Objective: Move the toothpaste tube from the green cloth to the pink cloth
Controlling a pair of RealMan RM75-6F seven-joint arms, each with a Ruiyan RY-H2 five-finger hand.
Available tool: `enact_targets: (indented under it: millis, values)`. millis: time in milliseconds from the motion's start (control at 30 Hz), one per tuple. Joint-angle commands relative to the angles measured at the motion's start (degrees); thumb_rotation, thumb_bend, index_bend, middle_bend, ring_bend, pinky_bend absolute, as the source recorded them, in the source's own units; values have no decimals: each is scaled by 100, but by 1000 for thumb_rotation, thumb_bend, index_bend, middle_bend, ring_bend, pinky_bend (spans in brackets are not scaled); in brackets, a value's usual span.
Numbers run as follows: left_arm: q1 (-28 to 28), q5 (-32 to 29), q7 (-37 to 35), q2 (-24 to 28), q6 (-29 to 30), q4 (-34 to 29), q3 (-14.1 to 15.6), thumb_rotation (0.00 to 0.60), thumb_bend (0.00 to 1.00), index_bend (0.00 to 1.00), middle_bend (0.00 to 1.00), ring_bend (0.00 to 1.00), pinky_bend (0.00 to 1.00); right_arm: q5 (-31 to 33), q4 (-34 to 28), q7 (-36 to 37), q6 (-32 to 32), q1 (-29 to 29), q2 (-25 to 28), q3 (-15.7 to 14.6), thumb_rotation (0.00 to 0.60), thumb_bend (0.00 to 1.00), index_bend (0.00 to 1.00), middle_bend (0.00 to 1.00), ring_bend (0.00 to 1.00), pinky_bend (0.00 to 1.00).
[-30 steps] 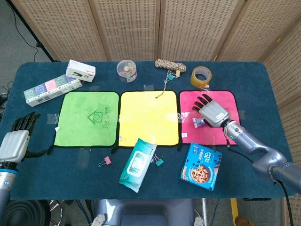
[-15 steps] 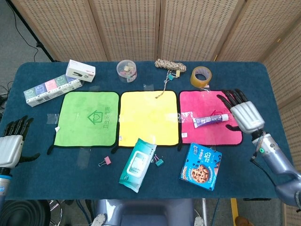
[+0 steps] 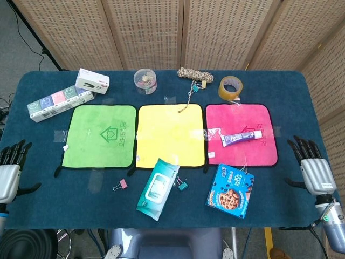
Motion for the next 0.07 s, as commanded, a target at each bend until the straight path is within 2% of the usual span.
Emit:
enact_targets:
  millis: [33,67]
  values:
    - [58,112,-37,-14,81,52,34,600,0,0,0,0,0,-29,36,-73,287,-292,-218,-48,600,66,0,0,0,0]
    - [77,151,-54,-18,112,71,41,600,0,0,0,0,0,-51,47,-57,336,-345,-257,-43,600,66,0,0,0,0]
